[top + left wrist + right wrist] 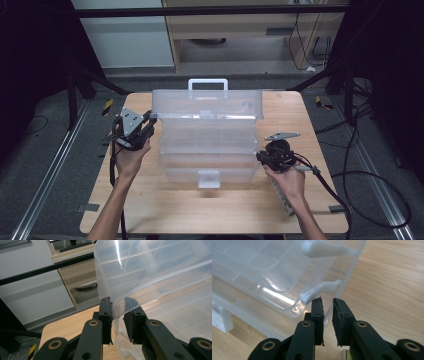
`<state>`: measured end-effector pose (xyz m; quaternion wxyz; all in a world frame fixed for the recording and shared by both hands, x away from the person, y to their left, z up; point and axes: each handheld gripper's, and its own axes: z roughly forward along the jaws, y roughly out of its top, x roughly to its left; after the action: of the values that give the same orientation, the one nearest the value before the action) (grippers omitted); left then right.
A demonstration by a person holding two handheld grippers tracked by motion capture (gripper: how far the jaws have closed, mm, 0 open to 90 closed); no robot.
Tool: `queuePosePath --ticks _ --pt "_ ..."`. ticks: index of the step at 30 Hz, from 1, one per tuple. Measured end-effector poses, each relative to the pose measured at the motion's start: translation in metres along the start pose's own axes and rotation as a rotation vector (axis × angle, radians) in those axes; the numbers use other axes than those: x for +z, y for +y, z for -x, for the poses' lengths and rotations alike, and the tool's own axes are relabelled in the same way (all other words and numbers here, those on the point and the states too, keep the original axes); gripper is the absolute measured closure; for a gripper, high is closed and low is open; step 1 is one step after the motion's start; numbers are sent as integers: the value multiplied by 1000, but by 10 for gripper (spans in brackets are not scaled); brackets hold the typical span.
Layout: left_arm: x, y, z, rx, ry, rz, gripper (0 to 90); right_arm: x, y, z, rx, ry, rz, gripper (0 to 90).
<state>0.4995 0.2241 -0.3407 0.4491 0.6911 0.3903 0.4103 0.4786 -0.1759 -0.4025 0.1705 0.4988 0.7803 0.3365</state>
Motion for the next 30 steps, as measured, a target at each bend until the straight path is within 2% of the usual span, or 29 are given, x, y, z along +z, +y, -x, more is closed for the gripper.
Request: queuePosePath --ticks 18,30 --pt "9 12 -4 33 30 -26 800 0 0 -1 -19 -9 1 790" --pt "15 18 -6 32 42 -35 813 0 0 -1 -23 -8 2 788"
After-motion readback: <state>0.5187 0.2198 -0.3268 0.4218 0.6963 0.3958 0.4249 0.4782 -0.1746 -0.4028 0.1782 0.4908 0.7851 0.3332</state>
